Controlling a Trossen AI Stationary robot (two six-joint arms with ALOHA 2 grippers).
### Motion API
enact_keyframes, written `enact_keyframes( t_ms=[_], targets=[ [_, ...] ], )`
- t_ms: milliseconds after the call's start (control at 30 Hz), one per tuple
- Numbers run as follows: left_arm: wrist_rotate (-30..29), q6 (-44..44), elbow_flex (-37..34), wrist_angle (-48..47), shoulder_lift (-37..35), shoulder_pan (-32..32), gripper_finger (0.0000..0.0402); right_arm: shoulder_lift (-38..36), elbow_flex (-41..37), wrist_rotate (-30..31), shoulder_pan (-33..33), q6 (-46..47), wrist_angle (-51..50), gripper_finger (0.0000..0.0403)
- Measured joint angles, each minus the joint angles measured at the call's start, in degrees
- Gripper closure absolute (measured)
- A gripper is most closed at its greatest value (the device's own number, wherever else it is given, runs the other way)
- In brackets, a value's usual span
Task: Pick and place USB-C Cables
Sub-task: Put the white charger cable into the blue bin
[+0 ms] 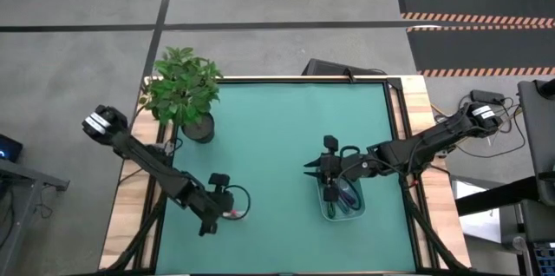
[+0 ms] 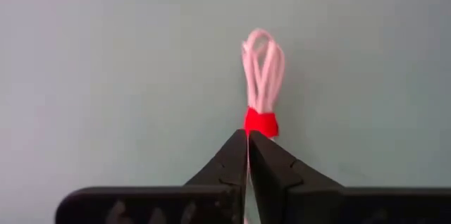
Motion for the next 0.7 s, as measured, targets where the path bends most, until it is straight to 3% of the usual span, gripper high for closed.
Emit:
enact_keyframes(
  t_ms=[400, 533, 700],
  targets=[
    [-11.3, 5.8, 1.1, 0.4, -14.9, 0.1, 0.0401, 0.0, -1.4, 0.0, 0.0, -0.7, 5.2, 0.0324],
    [-11.1, 5.1, 1.0, 0.5, -18.4, 0.1, 0.0401, 0.0, -2.0, 0.0, 0.0, -0.6, 5.8, 0.0323],
    [-7.8, 0.2, -0.6, 0.1, -17.5, 0.1, 0.0401, 0.0, -2.2, 0.0, 0.0, -0.6, 5.9, 0.0329]
  ],
)
